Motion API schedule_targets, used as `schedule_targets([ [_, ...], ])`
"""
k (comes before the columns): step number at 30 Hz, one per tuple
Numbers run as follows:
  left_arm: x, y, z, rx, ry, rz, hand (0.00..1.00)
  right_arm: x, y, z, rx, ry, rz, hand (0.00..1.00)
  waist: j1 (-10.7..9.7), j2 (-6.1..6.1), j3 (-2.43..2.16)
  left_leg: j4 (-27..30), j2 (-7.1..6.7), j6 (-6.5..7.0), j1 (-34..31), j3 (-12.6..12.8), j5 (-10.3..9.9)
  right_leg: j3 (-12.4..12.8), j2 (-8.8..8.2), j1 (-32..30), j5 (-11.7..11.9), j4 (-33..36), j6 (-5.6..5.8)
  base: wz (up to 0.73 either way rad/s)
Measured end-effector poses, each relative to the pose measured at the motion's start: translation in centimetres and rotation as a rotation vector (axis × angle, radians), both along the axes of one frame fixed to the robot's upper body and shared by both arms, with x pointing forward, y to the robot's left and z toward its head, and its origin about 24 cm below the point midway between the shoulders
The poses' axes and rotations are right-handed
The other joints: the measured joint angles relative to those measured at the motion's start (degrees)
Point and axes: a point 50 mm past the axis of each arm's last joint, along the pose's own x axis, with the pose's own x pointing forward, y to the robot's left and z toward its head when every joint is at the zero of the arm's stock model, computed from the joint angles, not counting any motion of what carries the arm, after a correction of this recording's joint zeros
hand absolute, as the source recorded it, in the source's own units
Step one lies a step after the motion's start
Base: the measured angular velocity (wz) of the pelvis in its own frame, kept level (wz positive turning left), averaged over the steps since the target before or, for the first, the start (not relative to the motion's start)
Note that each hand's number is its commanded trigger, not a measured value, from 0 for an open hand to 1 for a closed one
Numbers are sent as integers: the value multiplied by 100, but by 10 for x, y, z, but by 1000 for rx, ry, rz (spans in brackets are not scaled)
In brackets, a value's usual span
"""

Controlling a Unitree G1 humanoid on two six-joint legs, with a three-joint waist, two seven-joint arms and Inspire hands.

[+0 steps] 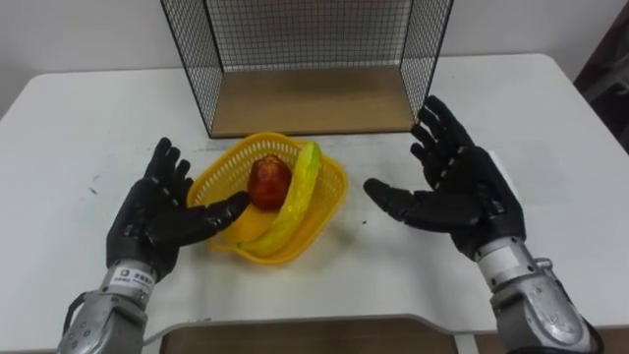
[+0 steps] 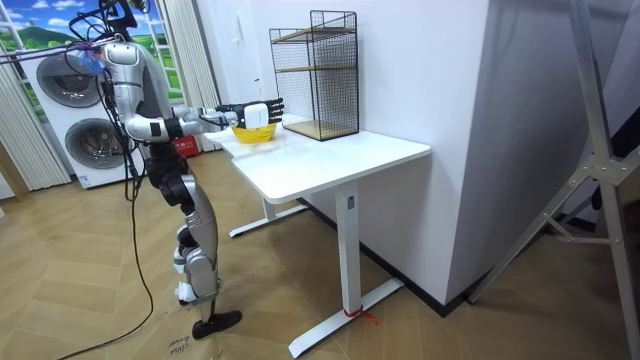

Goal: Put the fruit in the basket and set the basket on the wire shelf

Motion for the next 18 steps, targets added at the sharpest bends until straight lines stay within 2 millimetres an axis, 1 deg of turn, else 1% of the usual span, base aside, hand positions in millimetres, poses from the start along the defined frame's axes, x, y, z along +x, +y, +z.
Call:
schedule_targets([
  [7, 0, -9, 0, -8, -9, -32, 0, -2, 2, -8, 3, 32, 28, 0, 10, -4, 2, -14, 0, 0, -13, -12, 0, -5, 0, -1, 0, 13, 0, 0],
  [11, 1, -12, 1, -9, -24, -41, 0, -3, 10, -10, 9, 37, 68, 0, -6, -18, 10, -17, 0, 0, -23, -17, 0, -9, 0, 0, 0, 12, 0, 0],
  [18, 1, -18, 2, -29, -47, -56, 0, -4, 10, -18, 11, 69, 77, 0, -2, -31, 15, -37, 0, 0, -34, -14, 0, -11, 0, -13, 0, -9, 0, 0],
])
